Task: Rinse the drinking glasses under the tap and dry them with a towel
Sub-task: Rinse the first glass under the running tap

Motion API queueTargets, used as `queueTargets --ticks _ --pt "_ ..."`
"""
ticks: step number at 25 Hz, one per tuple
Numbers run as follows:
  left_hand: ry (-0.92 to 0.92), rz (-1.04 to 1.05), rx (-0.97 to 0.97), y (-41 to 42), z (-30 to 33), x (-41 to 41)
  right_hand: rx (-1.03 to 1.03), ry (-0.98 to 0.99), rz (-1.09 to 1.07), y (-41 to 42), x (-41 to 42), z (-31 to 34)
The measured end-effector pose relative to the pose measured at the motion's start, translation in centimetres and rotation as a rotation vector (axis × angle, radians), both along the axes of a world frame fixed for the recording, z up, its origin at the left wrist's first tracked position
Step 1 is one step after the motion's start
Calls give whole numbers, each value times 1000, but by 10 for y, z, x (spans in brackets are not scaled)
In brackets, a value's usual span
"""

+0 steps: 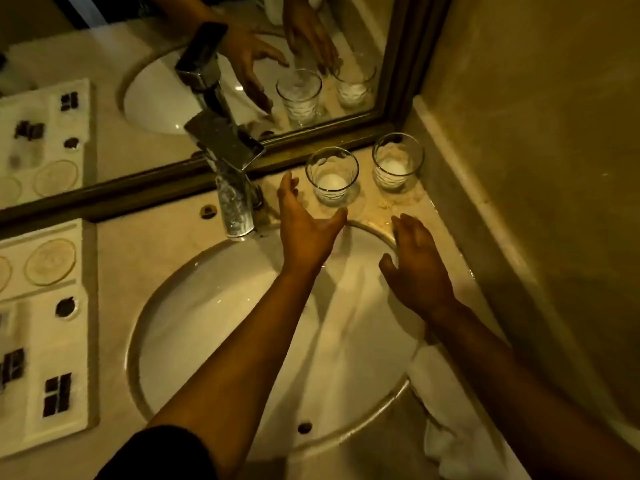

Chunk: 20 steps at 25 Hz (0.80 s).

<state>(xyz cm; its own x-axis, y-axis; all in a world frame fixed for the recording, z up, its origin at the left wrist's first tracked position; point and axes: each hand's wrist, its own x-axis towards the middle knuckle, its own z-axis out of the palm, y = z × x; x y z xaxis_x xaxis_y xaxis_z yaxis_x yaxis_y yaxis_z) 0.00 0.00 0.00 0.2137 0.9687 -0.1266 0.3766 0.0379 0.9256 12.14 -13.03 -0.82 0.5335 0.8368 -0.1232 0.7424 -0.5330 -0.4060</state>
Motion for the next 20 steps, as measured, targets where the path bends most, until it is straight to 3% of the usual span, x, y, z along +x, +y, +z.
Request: queueTargets --ticks 5,10,20 --pt "79 -77 76 31 -18 24 -55 -93 61 35 13 -24" --pt "8 -49 119 41 -21 35 56 -157 122 35 20 -43" --pt "-35 75 114 22 -17 33 154 -15 99 31 22 -47"
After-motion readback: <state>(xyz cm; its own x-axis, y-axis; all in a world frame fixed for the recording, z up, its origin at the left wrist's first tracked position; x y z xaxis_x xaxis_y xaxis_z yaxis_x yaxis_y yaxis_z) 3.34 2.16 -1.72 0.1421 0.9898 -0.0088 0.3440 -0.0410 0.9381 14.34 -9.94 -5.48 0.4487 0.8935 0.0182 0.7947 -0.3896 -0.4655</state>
